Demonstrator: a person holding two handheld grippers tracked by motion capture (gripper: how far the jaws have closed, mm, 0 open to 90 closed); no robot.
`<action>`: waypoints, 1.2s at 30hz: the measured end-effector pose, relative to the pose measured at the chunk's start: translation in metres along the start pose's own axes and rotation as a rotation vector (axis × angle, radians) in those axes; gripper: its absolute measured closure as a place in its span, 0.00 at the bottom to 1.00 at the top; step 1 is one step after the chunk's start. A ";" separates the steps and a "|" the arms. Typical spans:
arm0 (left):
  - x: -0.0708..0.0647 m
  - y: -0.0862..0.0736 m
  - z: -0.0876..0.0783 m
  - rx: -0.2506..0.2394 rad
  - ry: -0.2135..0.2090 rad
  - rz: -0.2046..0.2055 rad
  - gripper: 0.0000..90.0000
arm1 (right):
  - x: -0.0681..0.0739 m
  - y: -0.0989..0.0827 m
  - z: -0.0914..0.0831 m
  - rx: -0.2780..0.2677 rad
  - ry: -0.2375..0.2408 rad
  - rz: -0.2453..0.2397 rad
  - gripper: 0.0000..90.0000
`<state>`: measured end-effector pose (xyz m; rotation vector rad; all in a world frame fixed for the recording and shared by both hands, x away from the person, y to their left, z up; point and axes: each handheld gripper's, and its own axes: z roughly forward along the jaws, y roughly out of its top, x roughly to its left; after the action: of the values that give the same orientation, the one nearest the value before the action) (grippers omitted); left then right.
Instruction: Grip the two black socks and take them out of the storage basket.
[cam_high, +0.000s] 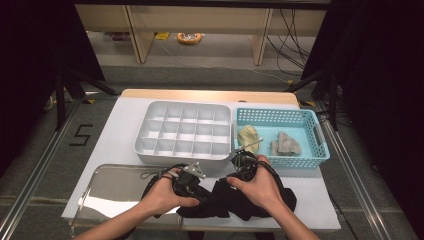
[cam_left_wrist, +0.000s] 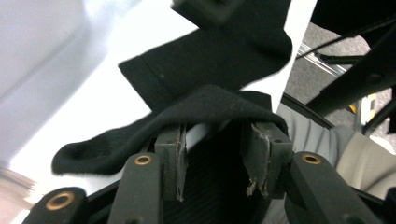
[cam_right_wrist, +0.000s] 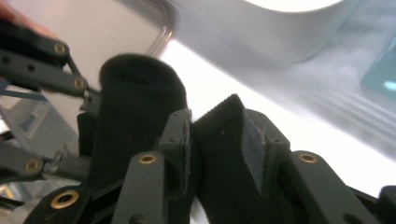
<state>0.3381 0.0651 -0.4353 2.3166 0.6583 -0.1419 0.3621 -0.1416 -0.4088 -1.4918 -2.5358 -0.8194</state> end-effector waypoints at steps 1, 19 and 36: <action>0.000 0.001 -0.001 -0.007 0.002 0.002 0.67 | -0.003 -0.001 -0.001 -0.008 0.019 -0.005 0.69; 0.005 0.020 0.009 -0.049 0.031 -0.014 0.67 | -0.026 -0.027 -0.021 -0.050 -0.005 0.058 0.66; -0.008 0.039 0.008 -0.031 0.019 0.009 0.64 | -0.047 -0.034 -0.033 -0.104 -0.040 0.097 0.65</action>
<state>0.3512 0.0324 -0.4154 2.2936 0.6548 -0.1055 0.3517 -0.2076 -0.4106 -1.6636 -2.4605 -0.9289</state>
